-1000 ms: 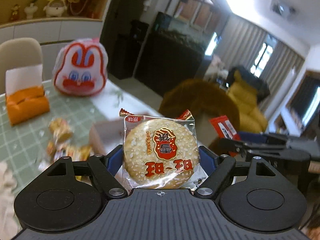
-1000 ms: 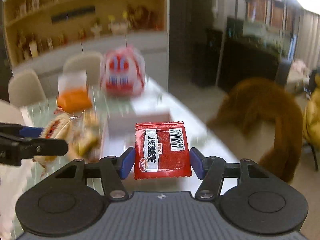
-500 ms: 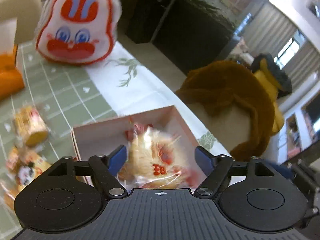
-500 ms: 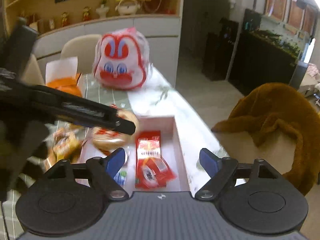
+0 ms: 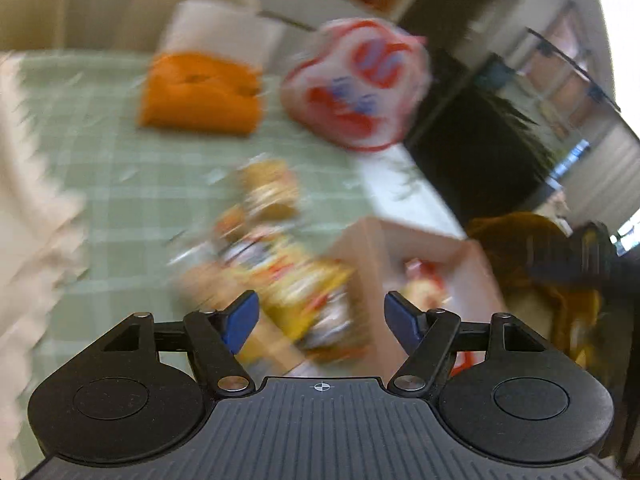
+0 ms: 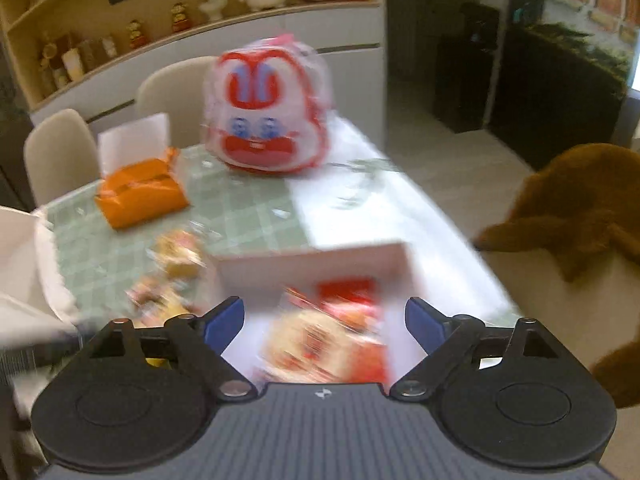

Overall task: Organize snacks
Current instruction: 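Grasp the yellow bread packet with the right tool while the left tool grasps a small orange candy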

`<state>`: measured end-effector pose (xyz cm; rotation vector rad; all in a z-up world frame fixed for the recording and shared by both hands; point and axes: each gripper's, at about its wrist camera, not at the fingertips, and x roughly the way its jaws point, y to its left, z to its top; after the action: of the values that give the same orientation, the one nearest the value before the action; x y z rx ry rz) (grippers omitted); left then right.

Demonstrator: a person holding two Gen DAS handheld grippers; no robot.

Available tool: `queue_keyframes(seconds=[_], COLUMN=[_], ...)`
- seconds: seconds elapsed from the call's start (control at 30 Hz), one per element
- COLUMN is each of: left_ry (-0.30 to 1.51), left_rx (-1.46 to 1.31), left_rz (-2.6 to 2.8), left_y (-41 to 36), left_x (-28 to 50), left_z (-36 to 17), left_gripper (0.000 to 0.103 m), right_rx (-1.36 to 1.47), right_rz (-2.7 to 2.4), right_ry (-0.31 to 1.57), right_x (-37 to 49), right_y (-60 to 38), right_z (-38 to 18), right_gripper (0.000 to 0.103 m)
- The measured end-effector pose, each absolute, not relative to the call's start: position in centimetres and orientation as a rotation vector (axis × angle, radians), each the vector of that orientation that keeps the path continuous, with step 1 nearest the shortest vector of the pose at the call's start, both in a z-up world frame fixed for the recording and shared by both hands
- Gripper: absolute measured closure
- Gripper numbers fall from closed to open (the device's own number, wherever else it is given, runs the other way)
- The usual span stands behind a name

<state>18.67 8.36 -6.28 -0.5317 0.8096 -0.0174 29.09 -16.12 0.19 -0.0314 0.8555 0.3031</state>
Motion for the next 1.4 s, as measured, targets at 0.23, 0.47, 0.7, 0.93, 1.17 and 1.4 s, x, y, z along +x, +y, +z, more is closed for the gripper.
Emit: queue_keyframes(seconds=[0.23, 0.47, 0.7, 0.93, 1.17, 1.4], left_ry=[0.903, 0.922, 0.911, 0.861, 0.791, 0.923], left_rx=[-0.542, -0.520, -0.565, -0.559, -0.524, -0.541], left_rz=[0.009, -0.017, -0.057, -0.048, -0.018, 0.172], left_y=[12.1, 14.5, 16.4, 17.6, 18.5, 18.4], left_x=[14.0, 10.1, 9.2, 9.9, 15.9, 24.4], left_z=[-10.1, -10.8, -10.7, -9.7, -7.5, -10.9], left_gripper=[0.031, 0.034, 0.034, 0.035, 0.035, 0.036], right_rx=[-0.126, -0.319, -0.350, -0.231, -0.214, -0.234], right_rz=[0.404, 0.313, 0.366, 0.487, 0.491, 0.391], right_ry=[0.971, 1.012, 1.095, 1.150, 1.054, 0.984], right_x=[35.5, 40.4, 37.4, 30.2, 23.7, 18.1], right_y=[-1.0, 8.2, 8.5, 5.7, 1.4, -4.2], right_z=[-3.1, -9.2, -11.4, -9.7, -5.4, -4.1], right_gripper=[0.010, 0.010, 0.046, 0.051, 0.051, 0.052])
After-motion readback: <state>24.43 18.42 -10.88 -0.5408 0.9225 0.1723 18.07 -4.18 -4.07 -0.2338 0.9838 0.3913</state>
